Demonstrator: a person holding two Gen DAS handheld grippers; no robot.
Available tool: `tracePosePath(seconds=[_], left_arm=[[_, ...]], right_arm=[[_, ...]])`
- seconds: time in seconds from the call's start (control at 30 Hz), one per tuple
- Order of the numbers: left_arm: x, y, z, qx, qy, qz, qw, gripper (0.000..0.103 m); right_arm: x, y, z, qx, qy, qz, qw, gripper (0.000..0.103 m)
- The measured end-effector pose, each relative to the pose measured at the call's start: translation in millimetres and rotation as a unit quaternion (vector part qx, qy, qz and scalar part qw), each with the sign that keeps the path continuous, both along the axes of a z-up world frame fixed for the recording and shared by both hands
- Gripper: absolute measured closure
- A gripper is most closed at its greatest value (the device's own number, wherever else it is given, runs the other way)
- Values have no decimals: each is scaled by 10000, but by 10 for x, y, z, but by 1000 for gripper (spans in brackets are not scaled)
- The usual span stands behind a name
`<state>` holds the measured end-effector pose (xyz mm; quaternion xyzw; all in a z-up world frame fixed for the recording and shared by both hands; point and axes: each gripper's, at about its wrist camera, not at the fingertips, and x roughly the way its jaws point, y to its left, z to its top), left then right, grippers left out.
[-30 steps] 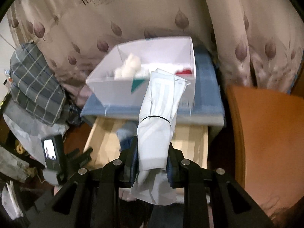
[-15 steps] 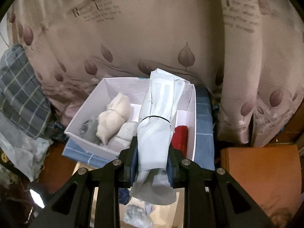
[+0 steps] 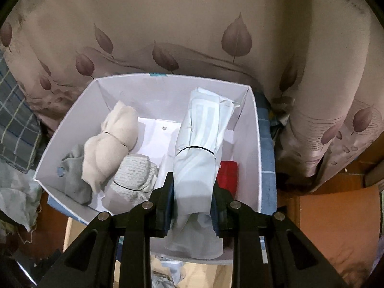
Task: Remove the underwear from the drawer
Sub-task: 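Open the right tool to release the white bundle into the box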
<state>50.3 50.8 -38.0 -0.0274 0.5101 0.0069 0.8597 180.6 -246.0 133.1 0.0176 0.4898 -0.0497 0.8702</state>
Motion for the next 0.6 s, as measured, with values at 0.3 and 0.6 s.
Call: tracePosePath(seconds=[0.3,0.6], left_arm=[[13,-2,-19,-154,61,-29,9999,43],[-12,-110,-14,-41,53,-126,9999,43]], right_arm=[[102,-25,-290,-107,343,-96,9993,74],[-3,-20,-78,-12,140,-113,9998,66]])
